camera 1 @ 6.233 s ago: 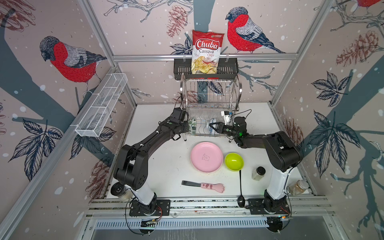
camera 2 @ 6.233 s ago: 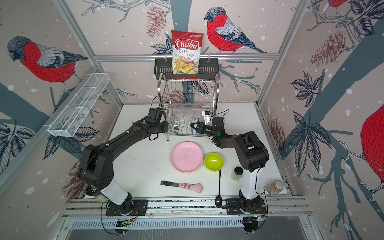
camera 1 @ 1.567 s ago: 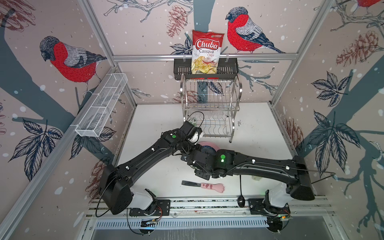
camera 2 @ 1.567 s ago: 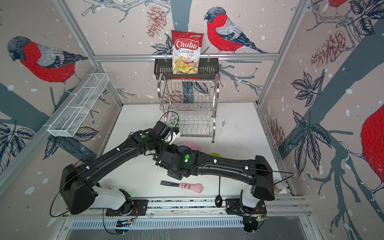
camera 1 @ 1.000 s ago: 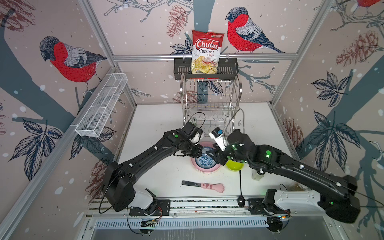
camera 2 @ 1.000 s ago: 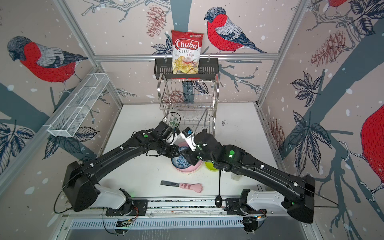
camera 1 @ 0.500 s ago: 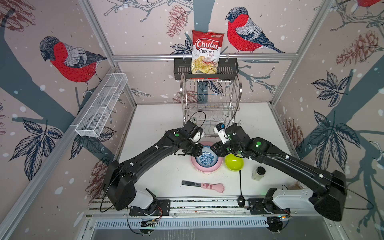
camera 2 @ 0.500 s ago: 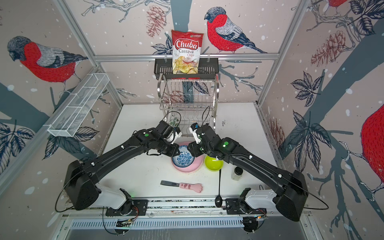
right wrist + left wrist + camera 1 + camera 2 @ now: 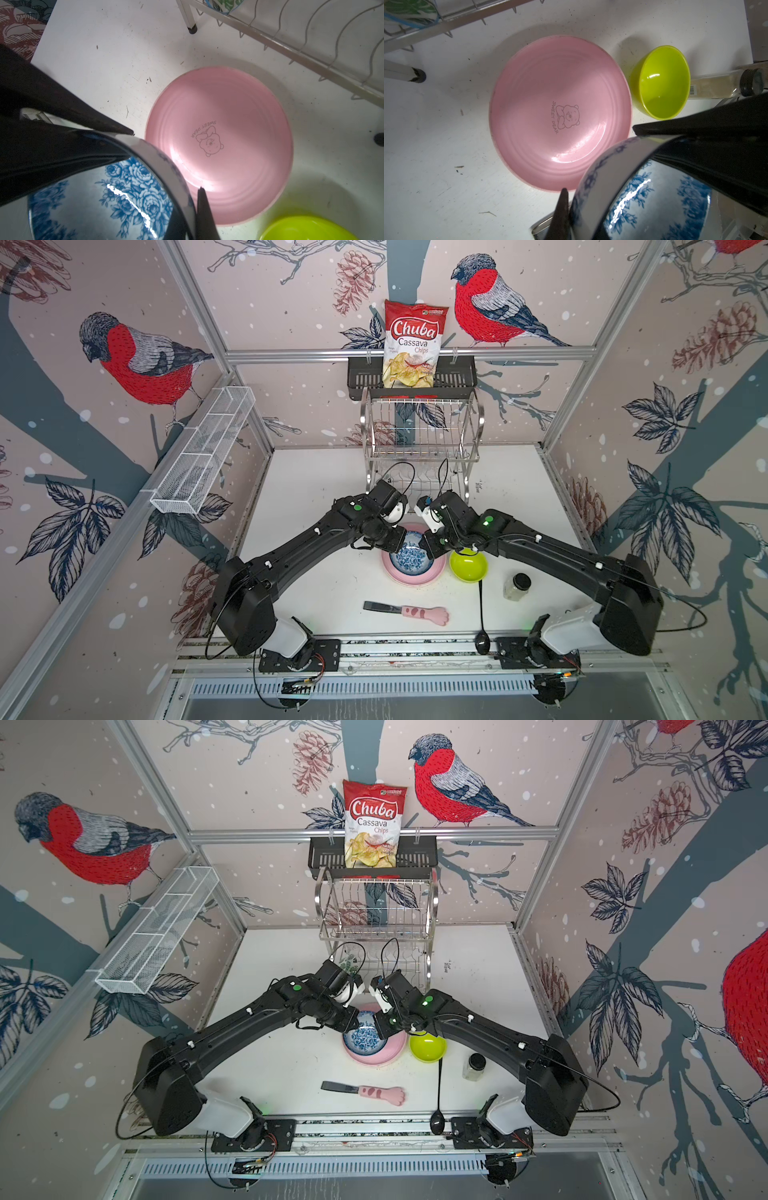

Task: Unload the mixed dishes from the dish rack
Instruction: 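Move the blue-floral bowl onto the lime-green bowl with the right gripper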

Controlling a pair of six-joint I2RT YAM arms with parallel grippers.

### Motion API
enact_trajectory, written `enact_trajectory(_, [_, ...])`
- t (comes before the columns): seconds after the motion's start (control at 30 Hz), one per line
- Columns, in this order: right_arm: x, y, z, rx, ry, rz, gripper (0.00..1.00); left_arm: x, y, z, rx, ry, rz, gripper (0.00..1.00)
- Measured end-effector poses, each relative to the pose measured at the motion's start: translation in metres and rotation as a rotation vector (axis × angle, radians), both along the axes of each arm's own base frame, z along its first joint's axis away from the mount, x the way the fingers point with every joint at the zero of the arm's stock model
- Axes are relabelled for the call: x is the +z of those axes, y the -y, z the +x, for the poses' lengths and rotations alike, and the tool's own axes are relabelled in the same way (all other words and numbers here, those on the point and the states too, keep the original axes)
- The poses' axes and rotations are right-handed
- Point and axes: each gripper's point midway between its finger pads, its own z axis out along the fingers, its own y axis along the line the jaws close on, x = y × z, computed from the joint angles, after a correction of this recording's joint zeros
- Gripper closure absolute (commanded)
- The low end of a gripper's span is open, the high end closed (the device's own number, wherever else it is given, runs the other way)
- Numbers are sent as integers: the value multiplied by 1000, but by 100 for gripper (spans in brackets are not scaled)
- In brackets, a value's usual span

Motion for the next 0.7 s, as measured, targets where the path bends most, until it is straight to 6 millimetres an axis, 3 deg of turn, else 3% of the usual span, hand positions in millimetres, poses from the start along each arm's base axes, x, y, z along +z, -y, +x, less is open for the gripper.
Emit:
enact_trajectory(0.13, [3,3,1,-8,-3,6,100,4,1,1,10,2,-10,50])
enact_trajectory(0.23, [3,14,4,-38,4,2,100,11,0,4,33,11,-34,29])
enact_trajectory(0.4, [-1,43,3,-111,-12,-3,100,23,-10,15,93,16,-111,21])
enact_trajectory(0.7, [-13,91,-4,-232,-42,-18,100,47,-36,38,208,103,-185,18])
